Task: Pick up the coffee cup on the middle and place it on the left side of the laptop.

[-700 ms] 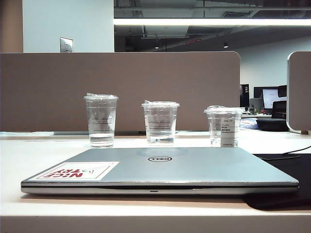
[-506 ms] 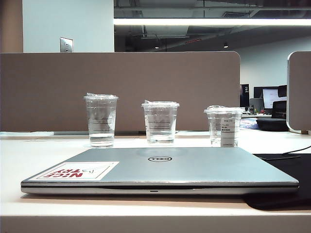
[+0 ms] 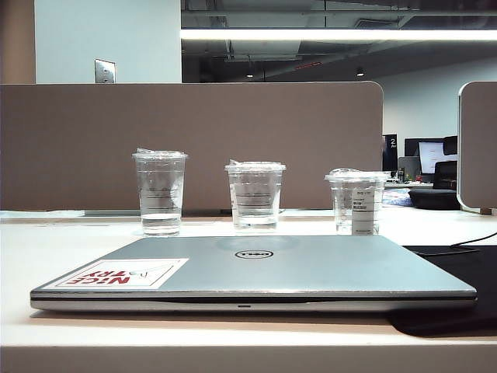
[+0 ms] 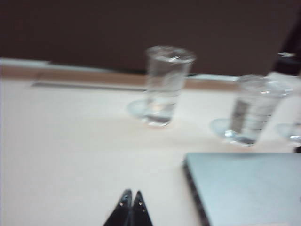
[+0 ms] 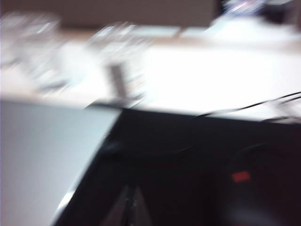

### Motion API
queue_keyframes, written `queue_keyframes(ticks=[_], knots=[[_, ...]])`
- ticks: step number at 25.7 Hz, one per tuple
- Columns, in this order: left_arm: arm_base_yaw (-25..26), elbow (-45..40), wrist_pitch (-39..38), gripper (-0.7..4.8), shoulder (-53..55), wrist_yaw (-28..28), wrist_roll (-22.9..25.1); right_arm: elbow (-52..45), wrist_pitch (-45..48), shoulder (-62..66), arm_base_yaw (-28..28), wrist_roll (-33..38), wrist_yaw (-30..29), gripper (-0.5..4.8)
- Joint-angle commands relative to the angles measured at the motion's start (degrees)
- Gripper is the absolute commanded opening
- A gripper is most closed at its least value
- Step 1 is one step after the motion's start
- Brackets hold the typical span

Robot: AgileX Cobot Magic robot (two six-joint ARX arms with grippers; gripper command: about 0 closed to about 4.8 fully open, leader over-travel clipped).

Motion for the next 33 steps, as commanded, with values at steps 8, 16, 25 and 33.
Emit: queue_keyframes(ticks=[8, 16, 25, 33], knots=[[-8.4, 0.3, 15.6, -0.06, 5.9, 5.5, -1.2, -0.2, 0.6, 4.3, 16.7, 0.1, -0.5, -0.05], [-23.8, 3.1, 34.0, 0.8, 33.8, -5.1, 6.1, -0.2, 0.7, 4.3, 16.8, 0.1, -0.4, -0.05], [-26.4, 29.4, 50.6, 4.79, 88.6, 3.0, 7.8, -0.2, 0.7, 4.2, 16.8, 0.1, -0.4, -0.05], [-26.4, 50.0, 47.0, 4.79, 111.8, 4.4, 5.5, -0.2, 0.6, 2.7, 16.8, 0.1, -0.4, -0.05]])
